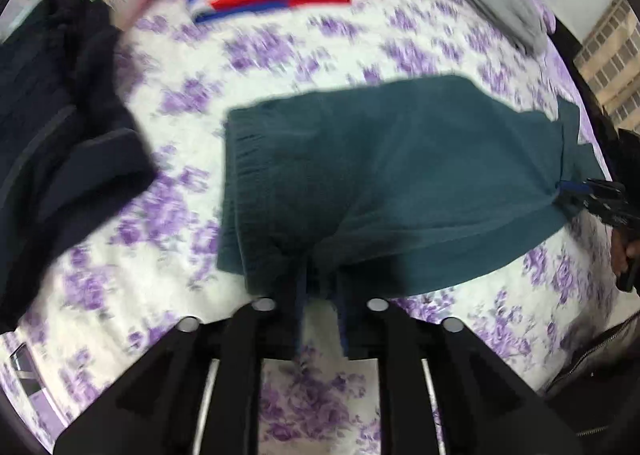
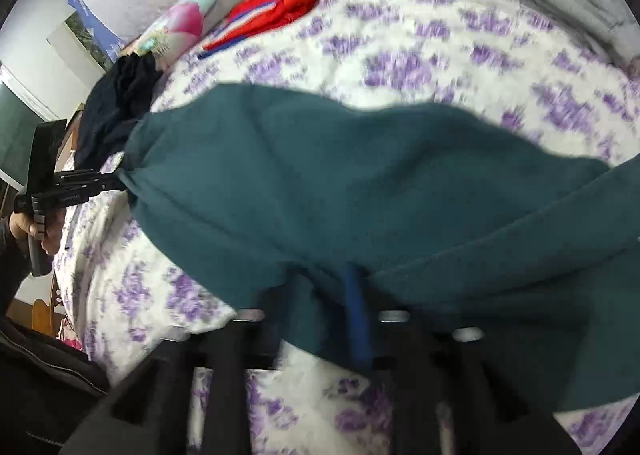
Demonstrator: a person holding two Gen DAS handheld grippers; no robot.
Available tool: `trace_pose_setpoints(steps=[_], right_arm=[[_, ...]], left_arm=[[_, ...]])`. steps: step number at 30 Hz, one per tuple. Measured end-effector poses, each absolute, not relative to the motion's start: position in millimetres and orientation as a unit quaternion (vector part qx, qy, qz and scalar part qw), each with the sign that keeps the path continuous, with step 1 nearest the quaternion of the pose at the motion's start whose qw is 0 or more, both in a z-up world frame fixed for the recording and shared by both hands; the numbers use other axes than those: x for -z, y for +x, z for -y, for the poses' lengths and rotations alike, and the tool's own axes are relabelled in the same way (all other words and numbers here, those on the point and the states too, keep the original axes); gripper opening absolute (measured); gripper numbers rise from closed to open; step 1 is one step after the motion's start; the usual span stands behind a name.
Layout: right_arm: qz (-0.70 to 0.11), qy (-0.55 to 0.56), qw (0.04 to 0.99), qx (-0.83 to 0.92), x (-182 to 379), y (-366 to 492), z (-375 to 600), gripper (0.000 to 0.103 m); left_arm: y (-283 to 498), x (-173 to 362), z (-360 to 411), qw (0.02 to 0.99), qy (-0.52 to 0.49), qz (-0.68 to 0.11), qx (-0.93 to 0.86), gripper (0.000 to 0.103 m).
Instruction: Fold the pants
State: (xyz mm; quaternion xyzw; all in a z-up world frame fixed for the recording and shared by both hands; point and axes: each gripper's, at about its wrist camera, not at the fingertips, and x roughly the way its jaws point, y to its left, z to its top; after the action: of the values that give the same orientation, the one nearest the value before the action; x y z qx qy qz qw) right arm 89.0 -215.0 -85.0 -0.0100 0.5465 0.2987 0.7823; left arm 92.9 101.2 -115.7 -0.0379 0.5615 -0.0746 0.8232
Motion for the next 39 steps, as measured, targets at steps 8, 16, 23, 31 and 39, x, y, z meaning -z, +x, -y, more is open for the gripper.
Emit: trace_pose_setpoints(steps=[8,16,23,31,39], right_arm=[[-0.516,0.040,0.819,-0.248,55.7,87.9,244.7,0.049],[-0.500,0.078,0.834,-0.222,48.9,82.4,259.5,0.052],[-0.494,0.085,0.843,-0.198,45.4,76.5,276.4,0.052],[-0.487,0.096,0.867,-0.053,50.3,100.0,336.9,0.052],[-0.478,0.086,0.868,0.102,63.4,204.9,369.7,0.059]], left_arm=[[82.1,85.9,-124.9,0.825,-0.094,-0.558,-0.008,0.067],[76.7,119.7,-146.4,0.722,-0.368,-0.585,-0.025,0.067],[109.7,127.4,-124.9,0.717,-0.347,-0.600,-0.069,0.022],[106.0,129.5,-119.4,0.726,-0.206,-0.642,-0.139,0.002],[101.1,88.0,-98.0,0.767,-0.139,-0.607,-0.152,0.050]])
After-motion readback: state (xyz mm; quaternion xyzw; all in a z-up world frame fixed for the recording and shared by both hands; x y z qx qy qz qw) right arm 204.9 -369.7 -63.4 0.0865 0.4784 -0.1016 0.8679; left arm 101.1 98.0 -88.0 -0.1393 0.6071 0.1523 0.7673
